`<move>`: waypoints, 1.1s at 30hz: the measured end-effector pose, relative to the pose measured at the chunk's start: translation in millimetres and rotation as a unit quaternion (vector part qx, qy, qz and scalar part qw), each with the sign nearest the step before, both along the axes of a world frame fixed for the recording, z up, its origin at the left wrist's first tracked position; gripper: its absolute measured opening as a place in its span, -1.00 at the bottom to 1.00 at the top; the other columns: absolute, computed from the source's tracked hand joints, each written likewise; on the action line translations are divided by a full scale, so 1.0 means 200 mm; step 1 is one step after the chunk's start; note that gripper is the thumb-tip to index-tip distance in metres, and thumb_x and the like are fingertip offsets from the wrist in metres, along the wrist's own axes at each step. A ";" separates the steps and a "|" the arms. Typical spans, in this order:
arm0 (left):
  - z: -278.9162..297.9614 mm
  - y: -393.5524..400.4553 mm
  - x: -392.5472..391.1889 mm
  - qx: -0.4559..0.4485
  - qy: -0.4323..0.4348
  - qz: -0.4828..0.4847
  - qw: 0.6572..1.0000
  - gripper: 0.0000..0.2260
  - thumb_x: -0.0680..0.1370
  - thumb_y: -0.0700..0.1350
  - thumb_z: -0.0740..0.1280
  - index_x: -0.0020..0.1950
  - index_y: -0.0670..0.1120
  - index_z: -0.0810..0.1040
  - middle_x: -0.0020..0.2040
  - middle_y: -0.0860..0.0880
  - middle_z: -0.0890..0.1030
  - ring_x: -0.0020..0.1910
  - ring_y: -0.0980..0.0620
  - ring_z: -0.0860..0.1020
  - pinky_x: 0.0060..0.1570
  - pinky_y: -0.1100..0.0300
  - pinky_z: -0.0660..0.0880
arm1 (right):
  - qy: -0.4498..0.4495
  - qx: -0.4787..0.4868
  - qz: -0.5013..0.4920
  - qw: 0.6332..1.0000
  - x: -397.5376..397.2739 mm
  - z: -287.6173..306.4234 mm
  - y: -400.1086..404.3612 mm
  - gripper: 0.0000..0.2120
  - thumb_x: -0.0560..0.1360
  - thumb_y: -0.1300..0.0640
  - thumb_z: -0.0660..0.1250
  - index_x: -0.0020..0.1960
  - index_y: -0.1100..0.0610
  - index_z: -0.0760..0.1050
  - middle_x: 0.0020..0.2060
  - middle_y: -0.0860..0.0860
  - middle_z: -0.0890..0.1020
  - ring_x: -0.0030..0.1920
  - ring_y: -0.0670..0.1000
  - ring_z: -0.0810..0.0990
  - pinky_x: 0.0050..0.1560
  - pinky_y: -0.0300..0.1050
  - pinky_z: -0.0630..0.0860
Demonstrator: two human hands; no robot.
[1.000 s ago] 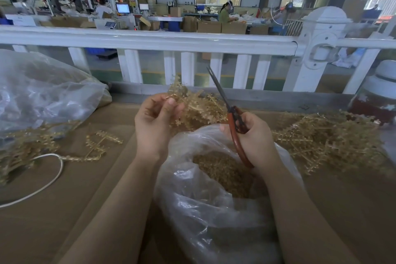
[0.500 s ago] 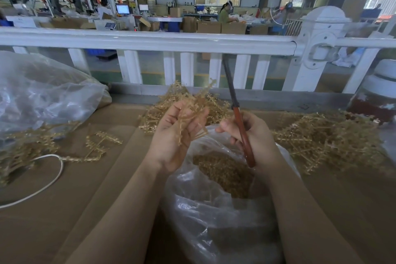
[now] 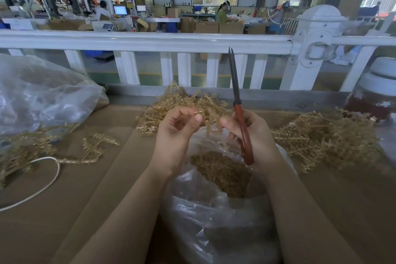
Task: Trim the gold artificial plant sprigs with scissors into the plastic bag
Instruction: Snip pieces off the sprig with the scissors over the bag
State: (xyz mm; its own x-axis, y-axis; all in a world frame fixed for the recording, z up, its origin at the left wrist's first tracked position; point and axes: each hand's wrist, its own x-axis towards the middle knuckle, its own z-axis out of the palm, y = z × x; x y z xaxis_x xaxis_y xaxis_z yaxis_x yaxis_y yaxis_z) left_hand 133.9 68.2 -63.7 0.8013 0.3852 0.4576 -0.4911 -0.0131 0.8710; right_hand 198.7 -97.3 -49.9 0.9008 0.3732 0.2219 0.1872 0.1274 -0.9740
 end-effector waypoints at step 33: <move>0.03 0.03 -0.02 -0.064 0.084 -0.294 0.950 -0.61 0.45 -0.12 0.34 0.29 -0.01 0.61 0.00 0.03 0.65 -0.22 0.12 0.54 -0.04 0.12 0.46 | 0.042 0.048 0.056 0.996 0.02 -0.02 0.00 -0.81 0.49 0.25 0.49 -0.11 0.13 0.46 -0.40 0.01 0.56 -0.38 0.02 0.46 -0.40 -0.21 0.43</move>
State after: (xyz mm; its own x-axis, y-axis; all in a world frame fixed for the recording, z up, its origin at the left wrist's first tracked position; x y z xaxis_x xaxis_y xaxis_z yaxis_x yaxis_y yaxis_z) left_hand 130.4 74.7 -58.4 0.9529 -0.1080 0.2835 -0.2342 0.3324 0.9136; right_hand 202.5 -98.0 -53.8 0.8719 0.4526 0.1869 0.0847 0.2364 -0.9679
